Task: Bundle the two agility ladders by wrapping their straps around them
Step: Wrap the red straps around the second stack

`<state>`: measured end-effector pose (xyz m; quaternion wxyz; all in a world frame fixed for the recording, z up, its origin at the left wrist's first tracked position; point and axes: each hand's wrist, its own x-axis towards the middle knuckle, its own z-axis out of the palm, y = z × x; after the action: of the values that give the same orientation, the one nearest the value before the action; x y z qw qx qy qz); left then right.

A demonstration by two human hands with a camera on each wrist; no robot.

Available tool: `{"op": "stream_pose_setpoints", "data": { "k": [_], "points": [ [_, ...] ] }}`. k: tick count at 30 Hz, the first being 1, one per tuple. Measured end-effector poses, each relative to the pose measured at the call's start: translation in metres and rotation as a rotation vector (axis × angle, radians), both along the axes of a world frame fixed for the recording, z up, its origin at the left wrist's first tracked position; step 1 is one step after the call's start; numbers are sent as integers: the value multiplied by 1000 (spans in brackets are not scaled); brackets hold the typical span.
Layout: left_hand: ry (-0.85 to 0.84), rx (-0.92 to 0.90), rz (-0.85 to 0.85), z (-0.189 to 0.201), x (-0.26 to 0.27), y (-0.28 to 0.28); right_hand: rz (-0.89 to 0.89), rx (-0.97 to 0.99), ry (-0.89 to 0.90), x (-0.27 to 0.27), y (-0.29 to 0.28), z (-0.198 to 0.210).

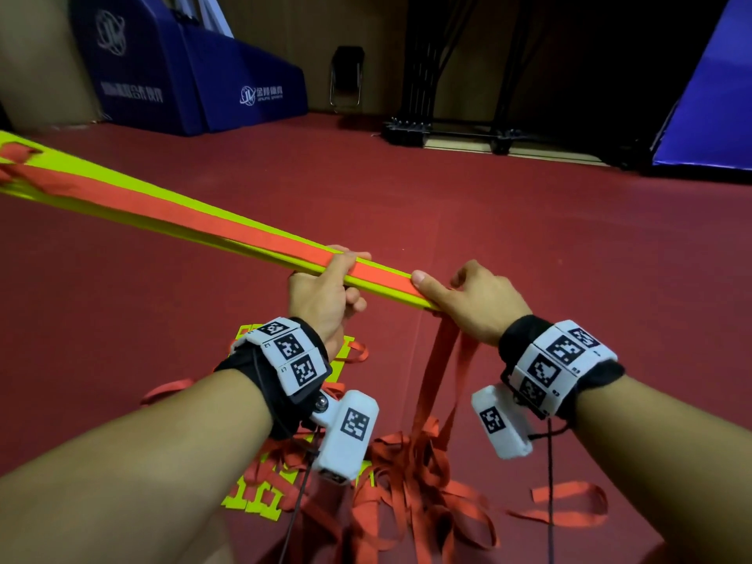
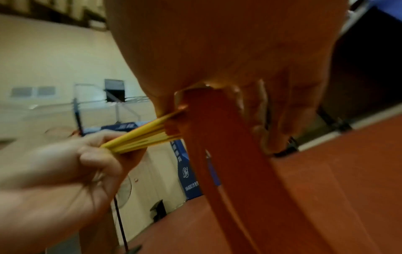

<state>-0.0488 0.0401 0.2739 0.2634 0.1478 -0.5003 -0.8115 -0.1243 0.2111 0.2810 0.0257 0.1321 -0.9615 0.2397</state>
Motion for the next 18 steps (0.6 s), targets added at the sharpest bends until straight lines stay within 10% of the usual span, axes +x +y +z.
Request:
{"op": "stream_pose_setpoints", "data": {
  "k": [6, 18],
  "points": [
    [-19, 170, -8, 0, -1, -1, 237, -757, -329, 5, -3, -4],
    [-322, 112, -192, -4, 5, -4, 121, -956, -150, -1, -9, 5]
  ]
}}
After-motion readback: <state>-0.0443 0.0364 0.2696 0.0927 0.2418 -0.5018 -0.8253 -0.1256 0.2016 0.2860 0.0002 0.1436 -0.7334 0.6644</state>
